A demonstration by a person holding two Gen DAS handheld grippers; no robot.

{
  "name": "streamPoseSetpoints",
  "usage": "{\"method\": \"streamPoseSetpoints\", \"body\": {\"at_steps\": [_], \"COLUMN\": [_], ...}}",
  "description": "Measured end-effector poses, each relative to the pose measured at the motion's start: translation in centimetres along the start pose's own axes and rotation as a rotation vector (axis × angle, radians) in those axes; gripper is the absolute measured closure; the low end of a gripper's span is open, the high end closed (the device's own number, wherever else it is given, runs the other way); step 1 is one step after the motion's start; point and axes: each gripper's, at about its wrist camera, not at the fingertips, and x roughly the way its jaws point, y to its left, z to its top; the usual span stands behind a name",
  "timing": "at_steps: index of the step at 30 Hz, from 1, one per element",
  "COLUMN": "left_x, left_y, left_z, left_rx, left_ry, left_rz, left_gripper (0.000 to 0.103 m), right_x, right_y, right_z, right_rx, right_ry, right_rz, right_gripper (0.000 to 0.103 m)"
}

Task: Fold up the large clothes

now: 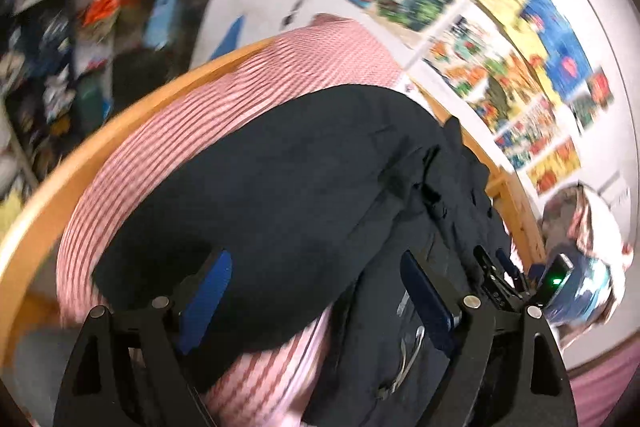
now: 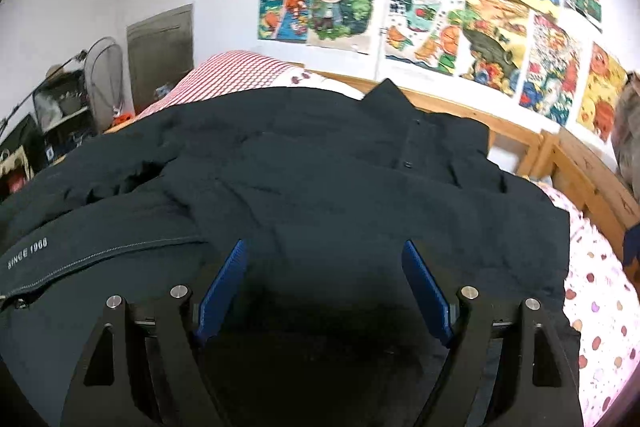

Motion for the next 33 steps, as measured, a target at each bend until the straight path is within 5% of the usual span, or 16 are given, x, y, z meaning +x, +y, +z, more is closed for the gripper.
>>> {"method": "streamPoseSetpoints", "body": {"at_steps": [12,21,22,24,27,33], "left_x": [4.2,4.4,4.4,4.3,3.5,1.0], "left_y": [3.0,4.4,4.6,4.7,4.4,3.3], "left_z": [-6.0,-4.1,-3.8,-3.0,-1.7,2.0], "left_rx": [-0.369,-0.436,-0.444,-0.416,-0.310,-0.169], "left_ry": [0.167,-0.028,-0.047,-0.077,-0.156,-0.308], "left_rz": [-0.137,-0.088,-0.072,-0.029,0.030,0.045], "left_gripper": [0.017,0.020,0.023,0.052,0.071,0.090], "right_x": [-0.6,0.5,0.8,1.3,2.5,6.4], "right_y": [-0.1,-0.9,-0.8,-0.8,-0.2,1.5], "right_z": [-1.2,-1.2,-0.9,0.1,1.8,5.3], "right_rx": [0.043,0.073,0.071,0.066,0.042,0.052], "right_ry": [0.008,0.018,0.019,0.016,0.021,0.057], "right_rz": [0.028,0.034,0.029,0.024,0.024,0.108], "right_gripper": [0.027,0.027,0.027,0.027,0.027,0.027]}}
